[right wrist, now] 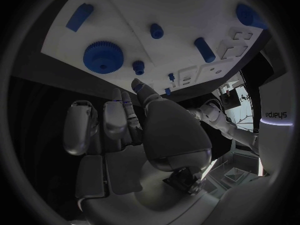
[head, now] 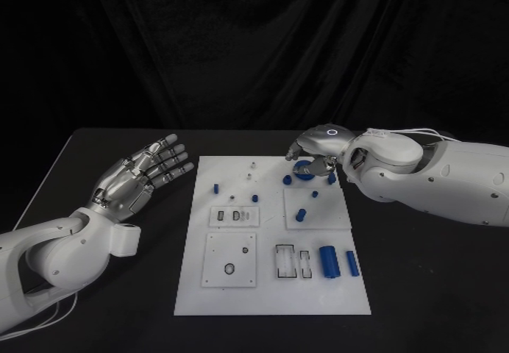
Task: Assemble the parts on the task board
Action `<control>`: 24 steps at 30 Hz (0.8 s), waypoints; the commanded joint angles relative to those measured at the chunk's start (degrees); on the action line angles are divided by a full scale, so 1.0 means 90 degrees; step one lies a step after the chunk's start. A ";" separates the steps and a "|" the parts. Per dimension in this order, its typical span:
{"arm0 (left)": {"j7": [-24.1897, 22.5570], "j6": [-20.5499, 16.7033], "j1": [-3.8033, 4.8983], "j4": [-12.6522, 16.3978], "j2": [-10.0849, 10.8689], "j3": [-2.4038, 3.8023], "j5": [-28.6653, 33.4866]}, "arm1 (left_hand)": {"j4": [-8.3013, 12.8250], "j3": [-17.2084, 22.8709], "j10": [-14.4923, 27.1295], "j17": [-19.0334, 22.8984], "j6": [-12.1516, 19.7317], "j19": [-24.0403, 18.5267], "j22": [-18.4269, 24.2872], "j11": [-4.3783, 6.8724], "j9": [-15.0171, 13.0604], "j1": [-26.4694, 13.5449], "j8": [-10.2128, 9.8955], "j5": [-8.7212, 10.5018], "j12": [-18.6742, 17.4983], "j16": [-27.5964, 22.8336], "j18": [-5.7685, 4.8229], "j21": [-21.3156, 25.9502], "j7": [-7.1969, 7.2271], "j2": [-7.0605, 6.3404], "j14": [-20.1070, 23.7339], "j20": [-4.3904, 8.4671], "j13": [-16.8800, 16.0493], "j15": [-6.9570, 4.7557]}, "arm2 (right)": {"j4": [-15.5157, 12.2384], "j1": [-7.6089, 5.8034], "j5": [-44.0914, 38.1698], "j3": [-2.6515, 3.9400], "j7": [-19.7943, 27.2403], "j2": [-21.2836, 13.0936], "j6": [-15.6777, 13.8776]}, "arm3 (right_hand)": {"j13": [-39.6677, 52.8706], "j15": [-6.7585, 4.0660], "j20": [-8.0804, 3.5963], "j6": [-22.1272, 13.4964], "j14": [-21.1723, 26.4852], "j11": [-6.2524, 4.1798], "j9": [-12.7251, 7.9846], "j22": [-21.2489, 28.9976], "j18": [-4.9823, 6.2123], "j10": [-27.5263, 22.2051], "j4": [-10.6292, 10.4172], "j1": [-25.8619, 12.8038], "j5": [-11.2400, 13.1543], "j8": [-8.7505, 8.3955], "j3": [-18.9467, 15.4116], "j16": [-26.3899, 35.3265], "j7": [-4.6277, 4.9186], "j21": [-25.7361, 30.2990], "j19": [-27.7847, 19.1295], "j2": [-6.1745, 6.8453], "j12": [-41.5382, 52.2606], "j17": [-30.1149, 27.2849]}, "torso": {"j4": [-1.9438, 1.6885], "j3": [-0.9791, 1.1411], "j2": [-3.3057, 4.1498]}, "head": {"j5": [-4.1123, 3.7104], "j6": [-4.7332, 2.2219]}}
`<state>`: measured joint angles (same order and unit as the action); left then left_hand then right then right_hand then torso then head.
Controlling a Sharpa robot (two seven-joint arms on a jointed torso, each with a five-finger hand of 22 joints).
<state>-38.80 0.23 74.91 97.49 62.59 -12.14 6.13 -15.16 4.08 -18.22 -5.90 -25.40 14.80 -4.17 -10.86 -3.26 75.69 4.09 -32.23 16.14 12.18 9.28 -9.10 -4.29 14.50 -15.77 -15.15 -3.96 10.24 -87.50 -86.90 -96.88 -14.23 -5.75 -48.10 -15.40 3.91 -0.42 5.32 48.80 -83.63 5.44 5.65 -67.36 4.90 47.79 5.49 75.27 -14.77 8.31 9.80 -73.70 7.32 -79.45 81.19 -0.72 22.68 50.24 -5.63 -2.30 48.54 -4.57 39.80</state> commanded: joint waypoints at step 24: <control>-0.1117 0.0116 0.0015 0.0086 0.0040 0.0002 0.0010 | 0.0274 0.0539 0.0289 0.0031 -0.0048 -0.0080 0.0022 -0.0059 -0.0022 0.0020 0.0034 -0.0087 0.0173 0.0057 -0.0023 0.0033 -0.0080 -0.0028 0.0227 -0.0083 -0.0009 0.0076 | -0.0181 0.0294 -0.0374 0.0003 -0.0226 -0.0077 -0.0293 | 0.0027 -0.0068 -0.0028 0.0002 0.0140 0.0026 0.0026 0.0112 0.0011 0.0002 0.0140 0.0174 -0.0054 -0.0293 0.0553 0.0075 -0.0168 0.0089 -0.0203 0.0196 -0.0150 -0.0078 | -0.0032 0.0007 0.0053 | 0.0008 0.0156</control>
<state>-38.83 0.31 74.91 98.19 63.02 -12.14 6.26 -12.56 8.58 -15.97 -5.68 -25.81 14.25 -4.04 -11.50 -3.40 75.69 4.32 -32.63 17.50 12.41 9.29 -9.07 -4.71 14.50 -14.13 -15.70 -4.10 10.84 -89.19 -84.36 -99.37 -14.24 -7.48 -48.81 -16.07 4.11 -1.02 5.13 48.93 -82.58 5.72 5.83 -66.34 4.91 47.51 6.72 76.67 -15.27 5.92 14.49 -72.99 6.15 -78.92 79.75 0.69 21.12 49.53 -5.87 -2.24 48.95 -4.45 41.14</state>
